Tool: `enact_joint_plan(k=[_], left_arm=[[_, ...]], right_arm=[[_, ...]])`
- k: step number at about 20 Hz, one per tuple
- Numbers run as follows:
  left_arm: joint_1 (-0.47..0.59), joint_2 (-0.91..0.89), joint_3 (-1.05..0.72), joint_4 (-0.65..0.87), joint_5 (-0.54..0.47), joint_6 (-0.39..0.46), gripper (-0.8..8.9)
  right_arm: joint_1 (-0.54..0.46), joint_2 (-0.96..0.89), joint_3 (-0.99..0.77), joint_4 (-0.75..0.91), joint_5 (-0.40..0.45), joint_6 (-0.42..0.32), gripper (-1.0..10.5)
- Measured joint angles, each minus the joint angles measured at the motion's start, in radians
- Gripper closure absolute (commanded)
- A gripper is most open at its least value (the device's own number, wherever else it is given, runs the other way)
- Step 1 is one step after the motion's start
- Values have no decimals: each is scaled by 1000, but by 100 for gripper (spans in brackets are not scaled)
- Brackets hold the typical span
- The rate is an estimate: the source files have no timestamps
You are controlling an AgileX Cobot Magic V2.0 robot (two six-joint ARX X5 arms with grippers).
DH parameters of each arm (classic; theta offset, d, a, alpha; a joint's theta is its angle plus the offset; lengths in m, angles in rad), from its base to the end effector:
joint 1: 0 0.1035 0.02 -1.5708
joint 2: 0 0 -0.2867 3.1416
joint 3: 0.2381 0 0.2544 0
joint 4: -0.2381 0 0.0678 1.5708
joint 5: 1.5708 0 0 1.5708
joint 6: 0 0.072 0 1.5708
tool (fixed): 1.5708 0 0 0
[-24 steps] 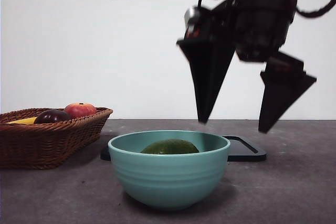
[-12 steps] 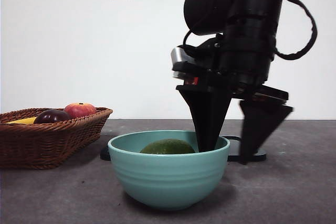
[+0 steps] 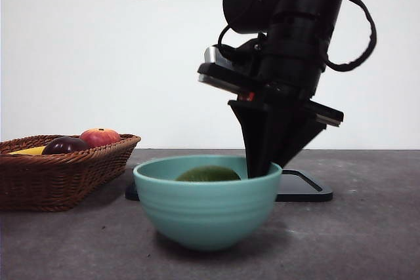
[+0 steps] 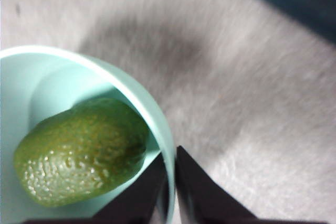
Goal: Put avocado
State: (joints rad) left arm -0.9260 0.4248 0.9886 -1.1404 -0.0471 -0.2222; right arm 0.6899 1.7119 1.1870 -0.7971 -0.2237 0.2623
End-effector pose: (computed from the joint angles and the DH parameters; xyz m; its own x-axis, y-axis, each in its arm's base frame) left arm 0.0344 -0.0402 0.3283 0.5409 -0.6410 -0.5446 0.6834 0.7124 -0.1597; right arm 0.2508 0.2276 0.1816 0.0440 0.3239 -0.9451 -0.4462 0.8527 0.2715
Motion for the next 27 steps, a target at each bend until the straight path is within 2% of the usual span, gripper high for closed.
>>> enact_joint_plan(k=[5,11,14,18,23,24,26,27], left_arm=[[0,0,0,0,0,5,282],[0,0,0,0,0,21,282],[0,0,0,0,0,22,283],[0,0,0,0,0,22,282],[0,0,0,0,0,22,282],[0,0,0,0,0,22,282],[0,0,0,0,0,22,282],[0,0,0,0,0,22,282]], right_arm=[[-87,21,109,-42,6,43,941],[-209,215,376,-92,19,46,941],[-236,330,493,-104,22,46,941],[-234,365,503,-95,83,46,941],[-232,365,503,-38,89,77,938],[-231,365,503,-39,89,77,895],[-228,365,503,-38,97,79,614],[-228,365,503,-41,117,84,582]])
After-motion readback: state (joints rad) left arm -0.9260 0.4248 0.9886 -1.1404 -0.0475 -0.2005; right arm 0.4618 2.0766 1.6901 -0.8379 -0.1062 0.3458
